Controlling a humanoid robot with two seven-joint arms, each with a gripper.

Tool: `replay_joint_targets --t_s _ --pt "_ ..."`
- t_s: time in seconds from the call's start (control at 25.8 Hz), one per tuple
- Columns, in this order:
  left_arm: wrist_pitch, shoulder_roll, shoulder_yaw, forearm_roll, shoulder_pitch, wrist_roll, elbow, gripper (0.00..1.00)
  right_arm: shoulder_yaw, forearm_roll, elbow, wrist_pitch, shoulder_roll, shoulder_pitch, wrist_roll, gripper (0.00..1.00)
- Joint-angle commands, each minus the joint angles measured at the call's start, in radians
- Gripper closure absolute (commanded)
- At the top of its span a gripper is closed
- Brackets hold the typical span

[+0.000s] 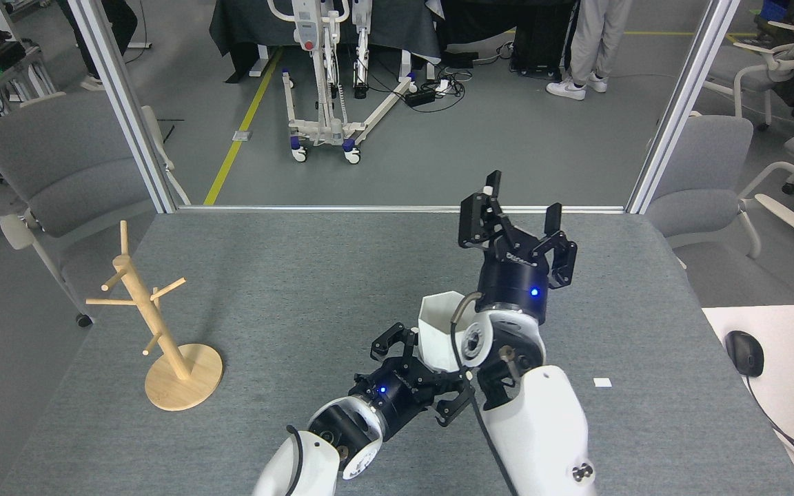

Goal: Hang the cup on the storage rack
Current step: 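Carry the cup with the left gripper toward the wooden mug stand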

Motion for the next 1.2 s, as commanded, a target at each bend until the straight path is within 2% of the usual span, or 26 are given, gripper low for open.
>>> replay_joint_targets --t_s 0.0,0.08,0.15,0.19,0.23,0.35,0.39,0.46,0.62,0.81,0.93,1.04,1.16 --pt "0.021 0.082 0.026 0.000 0.087 0.000 -0.137 1.00 -0.192 -0.131 0.079 -0.221 -0.101 -0.013 0.026 0.01" --pt "0.022 0.122 0.052 0.000 0.132 0.000 -0.214 1.00 -0.248 -0.122 0.164 -0.393 -0.152 -0.012 0.051 0.01" --pt "0.021 0.156 0.065 -0.002 0.181 -0.001 -0.284 1.00 -0.293 -0.067 0.245 -0.523 -0.201 -0.001 0.078 0.00" --pt "0.021 0.174 0.070 0.000 0.202 -0.001 -0.318 1.00 -0.305 -0.005 0.276 -0.556 -0.221 0.000 0.088 0.00" --pt "0.021 0.197 0.078 0.000 0.224 0.000 -0.359 1.00 -0.310 0.090 0.294 -0.583 -0.233 0.006 0.089 0.00" --pt "0.013 0.251 0.118 0.000 0.301 0.000 -0.470 1.00 -0.317 0.340 0.303 -0.625 -0.233 0.085 0.089 0.00" --pt "0.008 0.264 0.139 0.000 0.325 0.005 -0.477 1.00 -0.317 0.395 0.303 -0.631 -0.232 0.111 0.089 0.00" --pt "-0.005 0.287 0.196 0.000 0.347 0.026 -0.477 1.00 -0.319 0.466 0.300 -0.649 -0.230 0.155 0.089 0.00" --pt "-0.104 0.314 0.360 0.000 0.411 0.112 -0.479 1.00 -0.340 0.515 0.299 -0.689 -0.233 0.186 0.089 0.00" --pt "-0.246 0.314 0.585 0.001 0.468 0.180 -0.479 1.00 -0.350 0.526 0.271 -0.688 -0.210 0.215 0.095 0.00" --pt "-0.323 0.314 0.734 0.001 0.492 0.204 -0.479 1.00 -0.354 0.524 0.208 -0.691 -0.204 0.264 0.132 0.00" --pt "-0.357 0.311 0.877 0.001 0.498 0.206 -0.477 1.00 -0.353 0.521 0.145 -0.683 -0.176 0.307 0.186 0.00" --pt "-0.363 0.312 0.973 0.001 0.520 0.206 -0.477 1.00 -0.350 0.515 0.119 -0.688 -0.169 0.313 0.212 0.00"
